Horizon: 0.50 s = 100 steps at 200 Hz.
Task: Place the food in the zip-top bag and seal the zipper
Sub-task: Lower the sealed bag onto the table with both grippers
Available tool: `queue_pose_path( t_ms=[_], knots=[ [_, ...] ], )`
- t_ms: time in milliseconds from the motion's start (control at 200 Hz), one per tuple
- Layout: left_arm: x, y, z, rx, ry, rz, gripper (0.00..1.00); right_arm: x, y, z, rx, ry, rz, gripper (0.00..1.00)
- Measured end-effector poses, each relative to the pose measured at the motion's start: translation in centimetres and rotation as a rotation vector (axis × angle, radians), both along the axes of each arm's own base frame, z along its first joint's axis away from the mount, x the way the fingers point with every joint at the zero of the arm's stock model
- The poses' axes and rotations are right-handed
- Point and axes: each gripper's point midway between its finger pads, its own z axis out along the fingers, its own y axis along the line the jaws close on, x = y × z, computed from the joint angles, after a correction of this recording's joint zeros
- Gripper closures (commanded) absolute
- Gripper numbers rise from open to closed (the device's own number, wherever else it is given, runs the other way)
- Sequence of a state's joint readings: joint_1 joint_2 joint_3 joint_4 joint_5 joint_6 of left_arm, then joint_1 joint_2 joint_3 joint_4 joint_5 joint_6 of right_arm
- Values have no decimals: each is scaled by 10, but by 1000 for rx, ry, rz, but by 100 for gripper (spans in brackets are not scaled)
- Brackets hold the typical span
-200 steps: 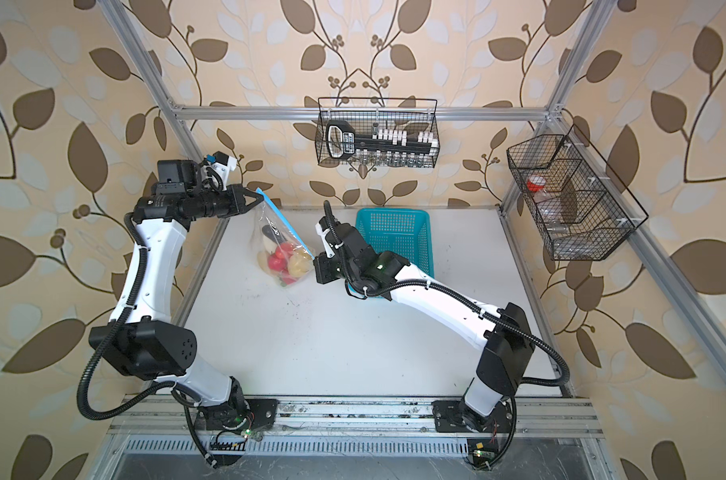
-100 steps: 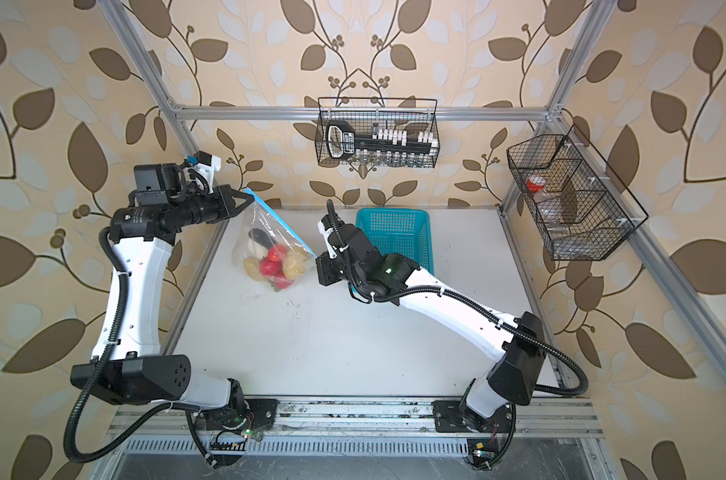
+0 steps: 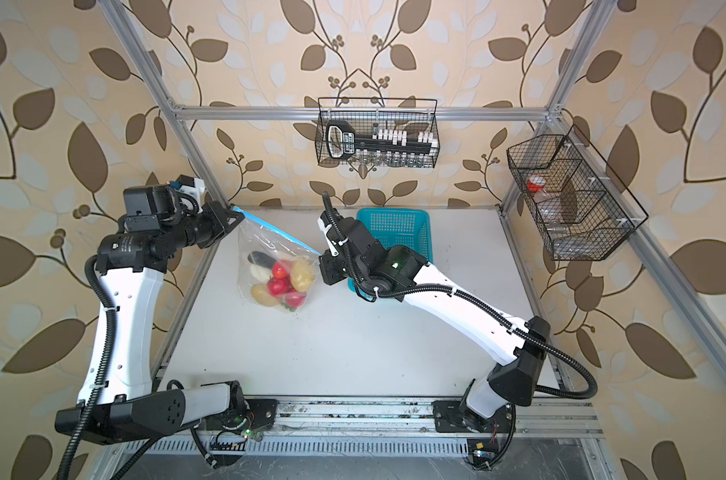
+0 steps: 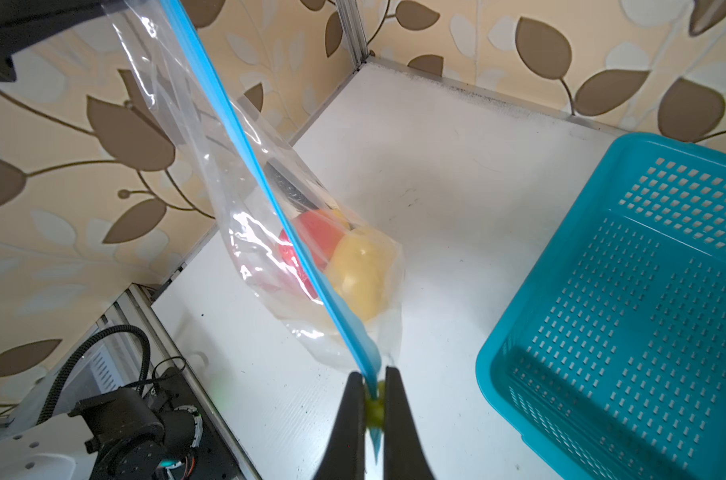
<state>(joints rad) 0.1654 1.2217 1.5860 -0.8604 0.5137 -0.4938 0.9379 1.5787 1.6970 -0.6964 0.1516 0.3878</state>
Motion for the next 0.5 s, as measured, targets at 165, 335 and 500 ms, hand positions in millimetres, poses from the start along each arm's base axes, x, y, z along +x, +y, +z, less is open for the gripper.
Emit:
queue_pose_path(
  t_ms=[165, 335, 500],
  knots=[
    [-11, 1, -22, -34, 67, 35, 100, -2, -6, -6, -42, 4, -7, 100],
    [-13, 2, -59, -70, 167, 63, 100, 0, -9, -13, -80, 10, -13, 100],
    [-3, 7, -84, -67, 219, 87, 100, 20, -7, -29, -122, 26, -38, 100]
  ],
)
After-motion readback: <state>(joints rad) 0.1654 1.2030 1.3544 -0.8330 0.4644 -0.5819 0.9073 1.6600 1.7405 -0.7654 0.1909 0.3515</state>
